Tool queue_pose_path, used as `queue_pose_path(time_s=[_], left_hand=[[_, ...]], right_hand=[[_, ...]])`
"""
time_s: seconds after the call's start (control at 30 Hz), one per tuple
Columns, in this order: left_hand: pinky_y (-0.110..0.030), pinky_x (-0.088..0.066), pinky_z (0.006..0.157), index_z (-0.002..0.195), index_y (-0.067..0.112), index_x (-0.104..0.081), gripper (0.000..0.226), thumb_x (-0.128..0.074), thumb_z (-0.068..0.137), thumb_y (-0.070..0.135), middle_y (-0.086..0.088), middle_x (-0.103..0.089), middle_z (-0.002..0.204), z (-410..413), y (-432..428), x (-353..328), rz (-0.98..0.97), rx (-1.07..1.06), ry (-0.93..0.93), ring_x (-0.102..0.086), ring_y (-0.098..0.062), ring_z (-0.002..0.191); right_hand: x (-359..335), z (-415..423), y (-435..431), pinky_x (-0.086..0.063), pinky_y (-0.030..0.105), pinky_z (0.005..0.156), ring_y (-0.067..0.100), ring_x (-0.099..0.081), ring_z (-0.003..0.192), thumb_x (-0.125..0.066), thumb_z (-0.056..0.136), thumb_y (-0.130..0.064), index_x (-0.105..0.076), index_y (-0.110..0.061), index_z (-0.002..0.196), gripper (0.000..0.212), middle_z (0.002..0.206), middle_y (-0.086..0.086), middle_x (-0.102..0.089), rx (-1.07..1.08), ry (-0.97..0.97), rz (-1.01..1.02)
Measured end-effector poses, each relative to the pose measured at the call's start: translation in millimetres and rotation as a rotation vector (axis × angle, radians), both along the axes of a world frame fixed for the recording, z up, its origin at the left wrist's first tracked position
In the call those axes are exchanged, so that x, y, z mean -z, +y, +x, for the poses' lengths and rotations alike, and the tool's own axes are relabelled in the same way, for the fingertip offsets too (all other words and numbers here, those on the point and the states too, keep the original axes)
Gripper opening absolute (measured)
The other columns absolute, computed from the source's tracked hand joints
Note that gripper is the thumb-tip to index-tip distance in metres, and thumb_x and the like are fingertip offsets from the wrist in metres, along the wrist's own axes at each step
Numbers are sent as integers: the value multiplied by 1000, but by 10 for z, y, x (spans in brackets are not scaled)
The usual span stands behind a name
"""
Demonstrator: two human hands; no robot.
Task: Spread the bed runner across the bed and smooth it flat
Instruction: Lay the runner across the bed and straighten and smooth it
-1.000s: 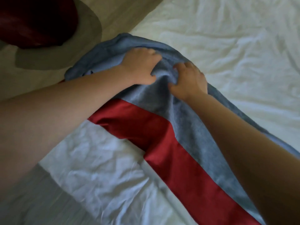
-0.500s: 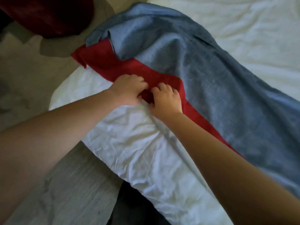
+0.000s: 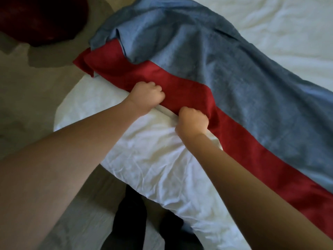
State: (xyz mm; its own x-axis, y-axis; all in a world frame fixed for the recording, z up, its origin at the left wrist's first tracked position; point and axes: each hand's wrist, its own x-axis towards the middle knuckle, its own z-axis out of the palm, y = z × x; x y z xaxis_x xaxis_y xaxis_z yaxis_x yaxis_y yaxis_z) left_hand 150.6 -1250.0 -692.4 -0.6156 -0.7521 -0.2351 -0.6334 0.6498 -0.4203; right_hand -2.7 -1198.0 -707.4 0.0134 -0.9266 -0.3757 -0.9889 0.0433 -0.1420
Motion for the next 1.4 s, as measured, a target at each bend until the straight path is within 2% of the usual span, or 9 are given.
queue_pose_path(time_s=[0.1, 0.2, 0.33, 0.6, 0.8, 0.93, 1.03, 1.17, 1.4], left_hand=[[-17, -37, 42, 51, 22, -61, 20, -76, 40, 13, 5, -55, 52, 320, -61, -79, -21, 22, 6, -59, -9, 54], [-23, -43, 46, 55, 15, -63, 16, -73, 52, 4, 0, -57, 56, 772, -119, -166, 56, 4, 90, -60, -22, 58], [-35, -40, 60, 75, 10, -62, 15, -55, 74, -4, -8, -58, 80, 1254, -74, 13, 237, -77, 144, -56, -32, 84], [-33, -41, 52, 67, 13, -55, 26, -50, 54, -8, -6, -53, 66, 1552, 71, 16, 64, 104, 234, -56, -28, 64], [-37, -36, 55, 76, 11, -54, 18, -59, 63, 0, -10, -53, 73, 1968, -11, -138, -32, -95, 283, -53, -31, 68], [-42, -39, 71, 97, 12, -55, 18, -48, 81, 10, -11, -55, 95, 2274, -140, -102, -47, -341, 342, -53, -32, 92], [-41, -39, 77, 108, 13, -57, 25, -44, 87, 19, -9, -57, 103, 2365, -223, 28, -13, -349, 388, -53, -31, 99], [-36, -46, 60, 87, 18, -70, 17, -54, 85, 21, -4, -65, 80, 2302, -350, 173, -78, -242, 345, -62, -24, 75], [-22, -42, 41, 51, 21, -62, 19, -81, 50, 19, 6, -55, 47, 2297, -615, 171, -99, -142, 253, -57, -12, 45]], right_hand=[[-92, 202, -44, -37, 28, 62, 26, -54, 70, -61, 71, -20, -50, -19, 68, 11, 89, 5, -66, 97, -141, 76], [-116, 639, 67, -37, 26, 64, 31, -63, 82, -61, 68, -25, -60, -18, 83, 17, 91, 7, -67, 82, -260, 48], [23, 1095, 299, -36, 28, 64, 31, -61, 91, -60, 71, -18, -59, -14, 90, 20, 97, 9, -64, 19, -310, 129], [84, 1184, 309, -39, 30, 62, 29, -59, 88, -57, 72, -27, -55, -16, 95, 26, 95, 6, -61, -4, -220, 81], [-95, 1525, 15, -48, 33, 64, 25, -58, 90, -61, 76, -34, -54, -19, 106, 34, 100, 2, -59, -122, -267, -84], [-131, 2047, -277, -42, 36, 65, 27, -53, 96, -64, 73, -32, -54, -17, 109, 40, 104, 4, -55, -292, -251, -302], [-102, 2357, -456, -40, 37, 68, 27, -52, 100, -67, 73, -31, -53, -15, 111, 43, 109, 6, -53, -312, -153, -355], [63, 2509, -609, -36, 33, 67, 28, -50, 106, -60, 84, -27, -49, -12, 115, 36, 116, 9, -52, -151, -47, -247], [200, 2576, -834, -39, 33, 65, 29, -58, 100, -45, 90, -9, -57, -13, 109, 23, 110, 9, -59, -17, -115, -250]])
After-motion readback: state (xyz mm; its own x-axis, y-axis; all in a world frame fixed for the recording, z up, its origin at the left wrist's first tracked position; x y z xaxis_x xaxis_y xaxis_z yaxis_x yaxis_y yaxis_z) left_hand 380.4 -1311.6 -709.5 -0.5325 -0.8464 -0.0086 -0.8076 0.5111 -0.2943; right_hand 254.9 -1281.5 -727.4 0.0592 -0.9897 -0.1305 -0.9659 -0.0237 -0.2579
